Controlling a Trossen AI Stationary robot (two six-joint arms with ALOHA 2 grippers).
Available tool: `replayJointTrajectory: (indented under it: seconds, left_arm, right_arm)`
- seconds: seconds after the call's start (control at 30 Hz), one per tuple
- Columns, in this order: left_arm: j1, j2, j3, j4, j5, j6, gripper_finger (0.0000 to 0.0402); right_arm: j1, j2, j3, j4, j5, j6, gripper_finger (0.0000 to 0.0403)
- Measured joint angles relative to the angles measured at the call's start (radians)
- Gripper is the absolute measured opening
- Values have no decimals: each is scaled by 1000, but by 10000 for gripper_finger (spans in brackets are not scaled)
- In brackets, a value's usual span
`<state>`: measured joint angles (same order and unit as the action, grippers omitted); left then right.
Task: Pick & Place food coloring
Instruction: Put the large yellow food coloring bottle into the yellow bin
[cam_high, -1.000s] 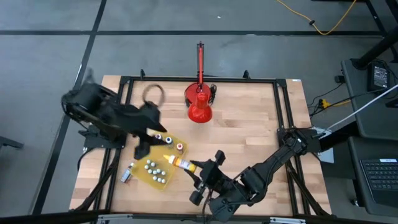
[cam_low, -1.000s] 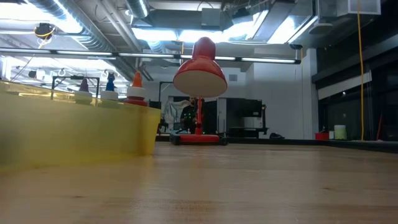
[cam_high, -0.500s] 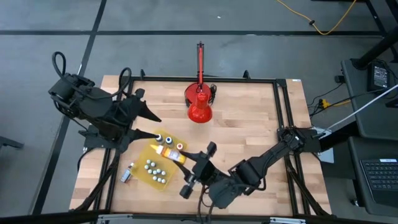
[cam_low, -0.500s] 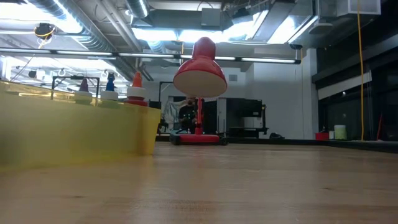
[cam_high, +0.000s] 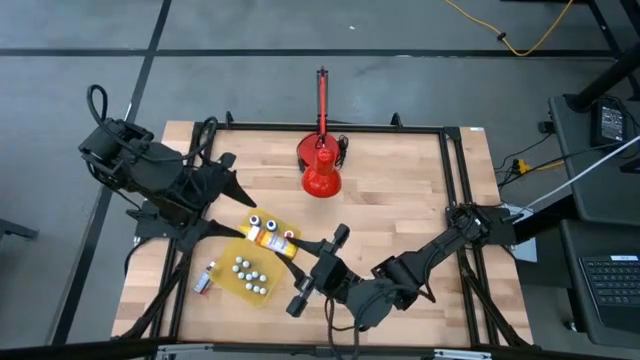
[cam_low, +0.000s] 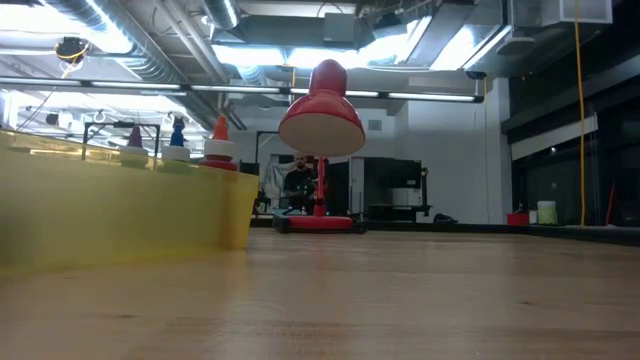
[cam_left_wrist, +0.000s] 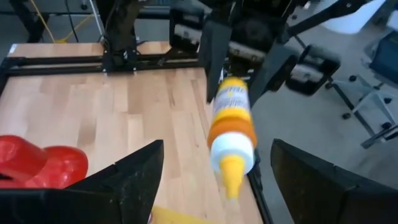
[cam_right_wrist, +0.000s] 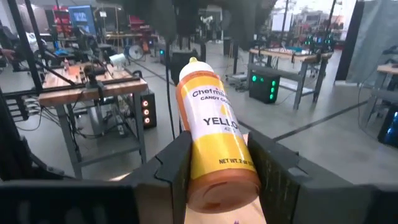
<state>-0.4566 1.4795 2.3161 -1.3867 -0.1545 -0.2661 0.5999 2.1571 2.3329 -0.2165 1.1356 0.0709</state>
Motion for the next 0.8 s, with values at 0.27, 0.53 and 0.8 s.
replayJointTrajectory:
  seconds: [0.27,0.53,0.8]
  left_arm:
    - [0,1,-2,-9,1,3,283]
    - [0,18,-3,30,11,3,285]
    - [0,44,-3,63,25,33,283]
  right_arm:
    - [0,0,0,119,0,-131,143]
    - [-5,0,0,177,-1,-207,143]
    - [-5,0,0,176,-3,-211,143]
